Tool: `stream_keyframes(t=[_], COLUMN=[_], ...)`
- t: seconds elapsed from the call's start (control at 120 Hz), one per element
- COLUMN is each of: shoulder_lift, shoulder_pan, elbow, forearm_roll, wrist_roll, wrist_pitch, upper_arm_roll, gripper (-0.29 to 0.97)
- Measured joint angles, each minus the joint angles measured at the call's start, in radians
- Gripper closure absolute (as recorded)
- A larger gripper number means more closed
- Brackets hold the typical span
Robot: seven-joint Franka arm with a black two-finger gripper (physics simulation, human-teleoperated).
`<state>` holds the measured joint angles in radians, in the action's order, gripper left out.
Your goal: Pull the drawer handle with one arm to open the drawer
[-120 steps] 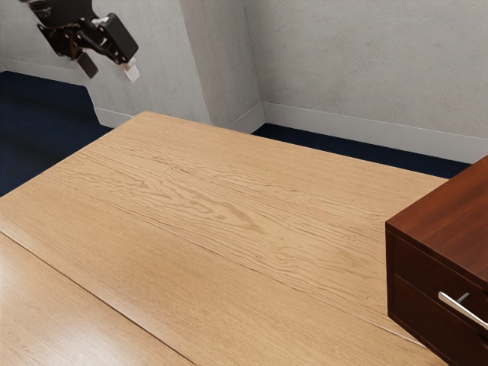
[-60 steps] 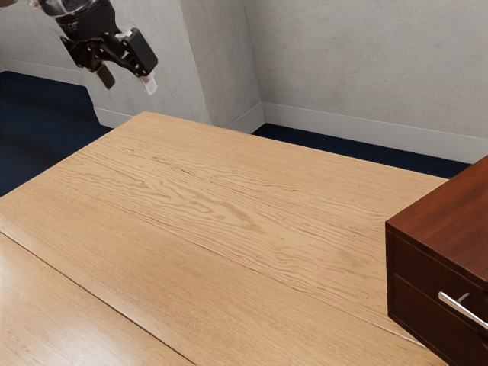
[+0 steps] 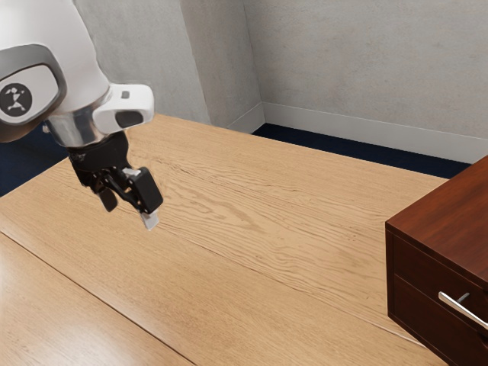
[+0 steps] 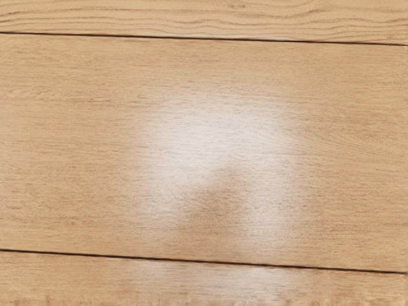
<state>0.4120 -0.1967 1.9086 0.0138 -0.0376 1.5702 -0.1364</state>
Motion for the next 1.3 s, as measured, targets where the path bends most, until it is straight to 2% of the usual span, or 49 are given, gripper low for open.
stream_keyframes(t=[0.083,0.158,0.267,0.425,0.517,0.7,0.975,1.133,1.3], shoulder_lift=[0.116,0.172,0.218,0.239,0.241,0.252,0.268,0.187,0.067], shoulder_pan=[0.078,0.227,0.413,0.612,0.647,0.673,0.852,0.910,0.920], elbow=[0.088,0.133,0.181,0.191,0.203,0.257,0.263,0.246,0.196], forearm_roll=[0.006,0.009,0.011,-0.025,-0.056,-0.078,-0.084,-0.082,-0.075], wrist_roll=[0.001,0.002,0.003,-0.009,-0.073,-0.307,-0.715,-0.893,-1.030], wrist_pitch=[-0.006,-0.023,-0.039,-0.057,-0.027,0.070,0.200,0.272,0.342], upper_arm_roll=[0.015,0.089,0.183,0.224,0.225,0.170,0.172,0.172,0.163], gripper=[0.00,0.00,0.00,0.00,0.00,0.00,0.00,0.00,0.00])
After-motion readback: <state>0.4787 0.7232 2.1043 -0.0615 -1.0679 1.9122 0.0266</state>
